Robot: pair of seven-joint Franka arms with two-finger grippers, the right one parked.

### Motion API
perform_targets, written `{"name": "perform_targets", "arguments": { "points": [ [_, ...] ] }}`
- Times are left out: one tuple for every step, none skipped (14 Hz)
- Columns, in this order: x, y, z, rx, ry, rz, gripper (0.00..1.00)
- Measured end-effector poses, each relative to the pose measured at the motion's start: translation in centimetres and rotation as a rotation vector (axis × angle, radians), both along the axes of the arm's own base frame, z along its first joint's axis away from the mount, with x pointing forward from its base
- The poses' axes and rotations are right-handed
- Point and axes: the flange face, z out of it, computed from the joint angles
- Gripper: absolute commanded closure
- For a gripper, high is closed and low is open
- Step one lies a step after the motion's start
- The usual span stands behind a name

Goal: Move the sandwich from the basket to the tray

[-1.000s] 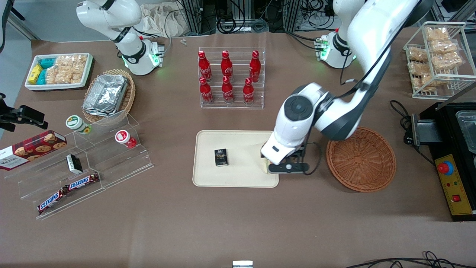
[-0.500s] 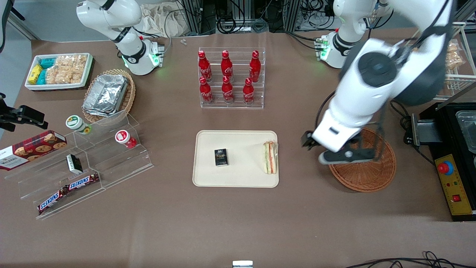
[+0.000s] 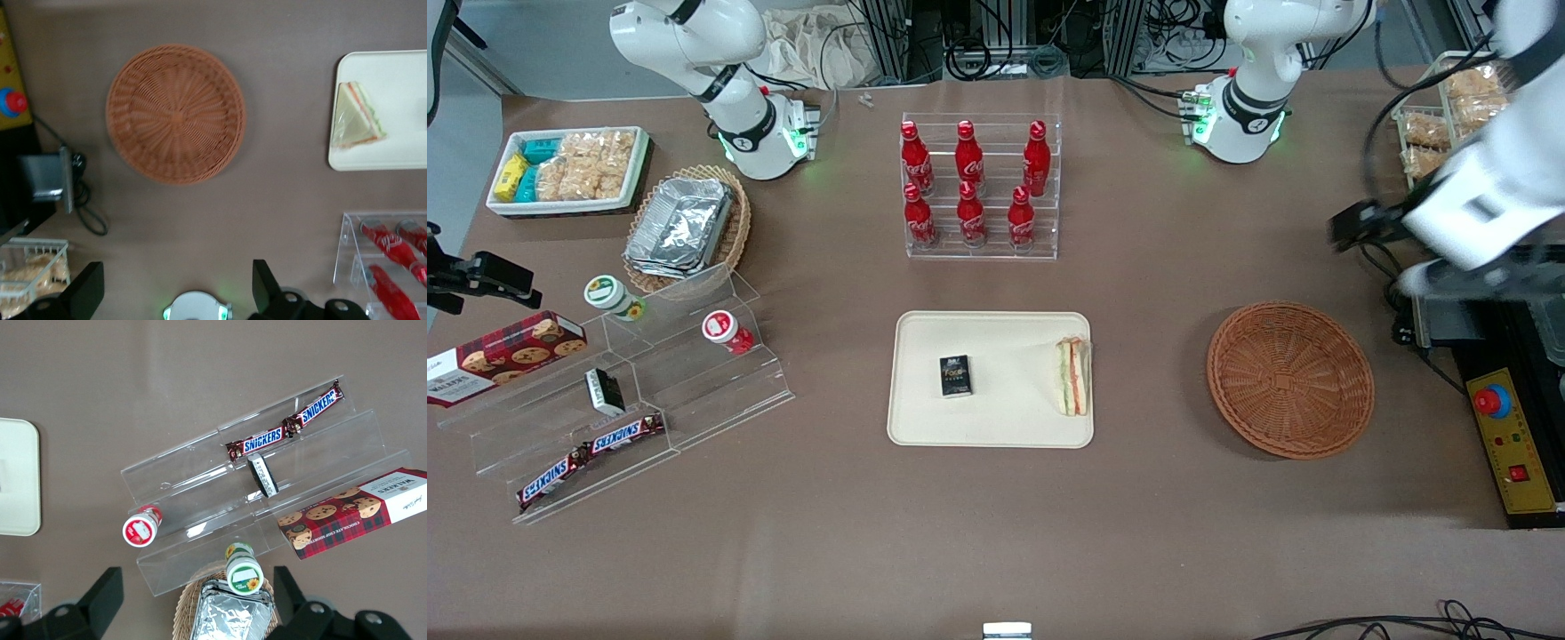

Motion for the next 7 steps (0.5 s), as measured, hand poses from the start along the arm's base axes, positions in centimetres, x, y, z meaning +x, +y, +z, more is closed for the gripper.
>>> {"name": "perform_targets", "arguments": {
  "points": [
    [-1.1, 1.6, 1.3, -0.002, -0.012, 0.008, 0.0],
    [-2.1, 2.3, 2.1, -0.002, -0.022, 0.014, 0.0],
    [-2.8, 2.1, 2.5, -0.002, -0.026, 0.009, 0.0],
    [-3.2, 1.4, 2.5, -0.002, -0.025, -0.003, 0.0],
    [-3.3, 0.4, 2.4, -0.001, -0.021, -0.015, 0.0],
    [-3.3, -0.3, 2.2, 0.0, -0.018, -0.023, 0.0],
    [-3.3, -0.7, 2.1, 0.0, -0.019, -0.028, 0.0]
  ]
}}
